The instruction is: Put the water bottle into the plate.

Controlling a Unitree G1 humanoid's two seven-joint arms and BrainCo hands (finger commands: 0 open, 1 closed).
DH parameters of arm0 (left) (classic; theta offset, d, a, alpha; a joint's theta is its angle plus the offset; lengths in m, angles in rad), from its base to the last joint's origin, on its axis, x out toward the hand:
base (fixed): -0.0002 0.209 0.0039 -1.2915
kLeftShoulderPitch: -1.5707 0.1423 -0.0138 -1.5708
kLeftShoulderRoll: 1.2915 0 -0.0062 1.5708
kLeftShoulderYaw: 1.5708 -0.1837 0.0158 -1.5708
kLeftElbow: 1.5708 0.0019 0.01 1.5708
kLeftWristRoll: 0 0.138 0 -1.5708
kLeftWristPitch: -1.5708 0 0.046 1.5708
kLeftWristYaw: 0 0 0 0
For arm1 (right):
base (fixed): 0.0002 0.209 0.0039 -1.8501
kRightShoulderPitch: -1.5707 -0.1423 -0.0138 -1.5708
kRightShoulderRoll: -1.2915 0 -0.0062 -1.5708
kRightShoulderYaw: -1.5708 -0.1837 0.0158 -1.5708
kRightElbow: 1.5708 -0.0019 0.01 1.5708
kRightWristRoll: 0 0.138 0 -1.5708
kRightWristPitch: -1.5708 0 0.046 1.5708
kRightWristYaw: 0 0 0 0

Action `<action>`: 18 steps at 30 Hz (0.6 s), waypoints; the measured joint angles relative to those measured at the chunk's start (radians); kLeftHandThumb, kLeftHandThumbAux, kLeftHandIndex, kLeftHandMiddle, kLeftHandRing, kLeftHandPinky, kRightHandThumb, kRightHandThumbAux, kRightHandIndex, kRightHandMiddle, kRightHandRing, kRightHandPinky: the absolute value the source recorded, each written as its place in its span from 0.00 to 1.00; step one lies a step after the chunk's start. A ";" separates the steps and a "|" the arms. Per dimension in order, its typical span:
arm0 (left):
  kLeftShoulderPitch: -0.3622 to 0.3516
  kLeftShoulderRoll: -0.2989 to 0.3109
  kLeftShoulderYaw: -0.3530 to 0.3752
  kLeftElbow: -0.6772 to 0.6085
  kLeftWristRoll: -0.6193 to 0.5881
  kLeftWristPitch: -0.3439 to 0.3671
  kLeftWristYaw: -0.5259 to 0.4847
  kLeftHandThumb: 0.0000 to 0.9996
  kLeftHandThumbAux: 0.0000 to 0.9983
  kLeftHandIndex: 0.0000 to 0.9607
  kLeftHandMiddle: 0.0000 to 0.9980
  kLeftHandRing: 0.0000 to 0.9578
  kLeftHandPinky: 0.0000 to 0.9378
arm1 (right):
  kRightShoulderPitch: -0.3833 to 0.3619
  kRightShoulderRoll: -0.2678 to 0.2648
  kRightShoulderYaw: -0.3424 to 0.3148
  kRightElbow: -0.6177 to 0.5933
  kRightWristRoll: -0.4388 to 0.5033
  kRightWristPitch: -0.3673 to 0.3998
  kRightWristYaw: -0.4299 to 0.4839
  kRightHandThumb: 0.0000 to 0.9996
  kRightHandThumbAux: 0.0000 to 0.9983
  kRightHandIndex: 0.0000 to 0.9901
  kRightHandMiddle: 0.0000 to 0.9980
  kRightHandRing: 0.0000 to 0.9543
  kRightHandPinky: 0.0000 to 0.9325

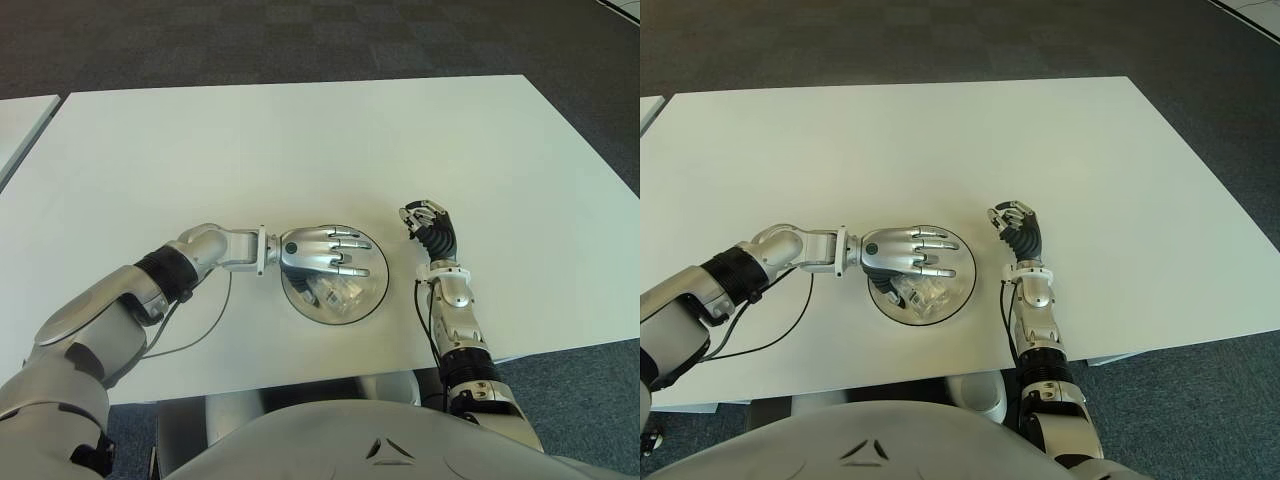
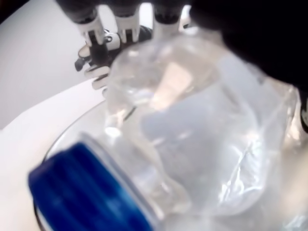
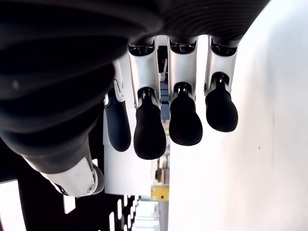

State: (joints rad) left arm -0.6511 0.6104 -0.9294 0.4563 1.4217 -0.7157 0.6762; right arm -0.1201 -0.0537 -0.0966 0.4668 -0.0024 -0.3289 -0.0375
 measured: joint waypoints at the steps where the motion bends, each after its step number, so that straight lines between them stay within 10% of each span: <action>1: 0.000 0.000 -0.001 0.000 0.004 0.003 0.007 0.18 0.28 0.00 0.00 0.00 0.00 | 0.000 0.000 0.000 0.000 0.000 0.000 0.000 0.70 0.73 0.44 0.76 0.78 0.76; 18: -0.016 -0.008 -0.005 0.006 0.021 0.050 0.144 0.15 0.26 0.00 0.00 0.00 0.00 | 0.000 0.000 0.001 -0.001 0.001 0.000 0.001 0.70 0.73 0.44 0.76 0.78 0.77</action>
State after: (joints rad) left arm -0.6670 0.6026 -0.9344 0.4625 1.4427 -0.6661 0.8206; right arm -0.1200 -0.0537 -0.0960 0.4661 -0.0013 -0.3285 -0.0369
